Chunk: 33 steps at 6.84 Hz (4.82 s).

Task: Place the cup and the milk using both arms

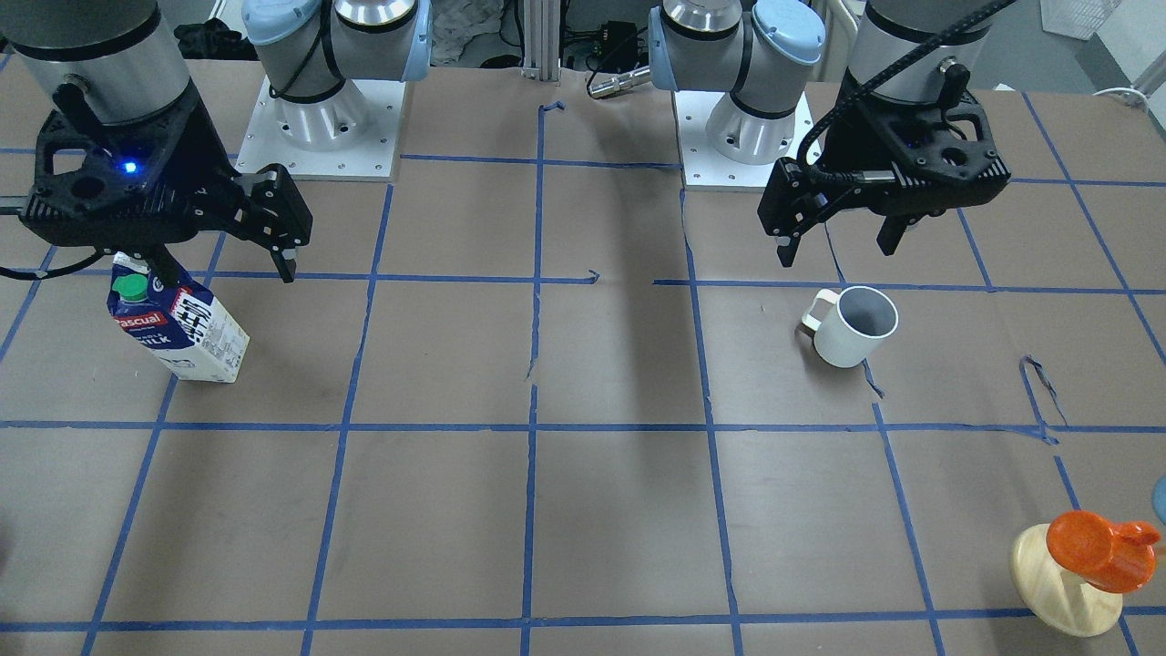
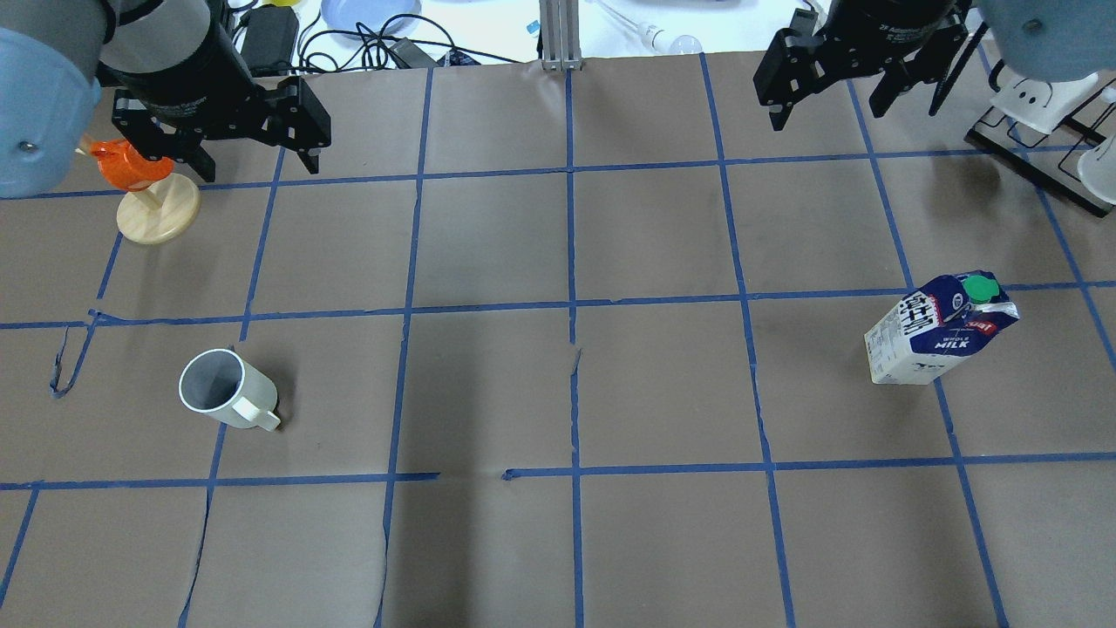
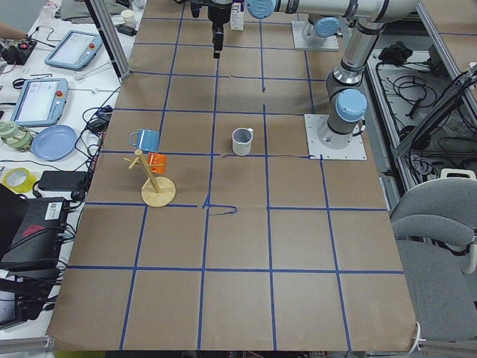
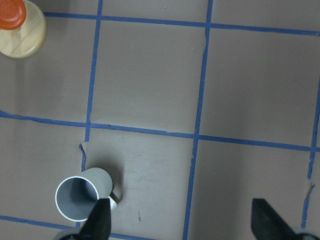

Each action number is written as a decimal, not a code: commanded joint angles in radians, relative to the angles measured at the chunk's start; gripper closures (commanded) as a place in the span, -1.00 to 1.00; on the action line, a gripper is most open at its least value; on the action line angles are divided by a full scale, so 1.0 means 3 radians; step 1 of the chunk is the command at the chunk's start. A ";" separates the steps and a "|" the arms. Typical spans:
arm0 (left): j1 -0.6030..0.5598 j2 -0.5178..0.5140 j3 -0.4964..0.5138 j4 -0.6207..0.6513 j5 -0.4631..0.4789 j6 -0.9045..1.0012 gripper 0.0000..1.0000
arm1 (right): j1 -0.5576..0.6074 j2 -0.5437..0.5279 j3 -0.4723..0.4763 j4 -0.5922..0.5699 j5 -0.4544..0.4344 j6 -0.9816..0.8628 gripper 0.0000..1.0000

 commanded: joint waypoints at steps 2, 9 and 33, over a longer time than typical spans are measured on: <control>-0.0007 0.0000 0.0005 -0.0005 0.0000 -0.0002 -1.00 | 0.0000 0.0000 0.0000 0.0005 -0.0005 0.0000 -1.00; 0.0039 0.0020 -0.0067 0.0010 0.0000 0.0003 -1.00 | 0.0000 0.0000 0.0000 0.0000 -0.0005 0.0000 -1.00; 0.1566 0.0204 -0.1348 0.0474 -0.0041 0.1694 -0.94 | 0.0000 -0.0005 -0.0005 0.0000 0.0000 0.0000 -1.00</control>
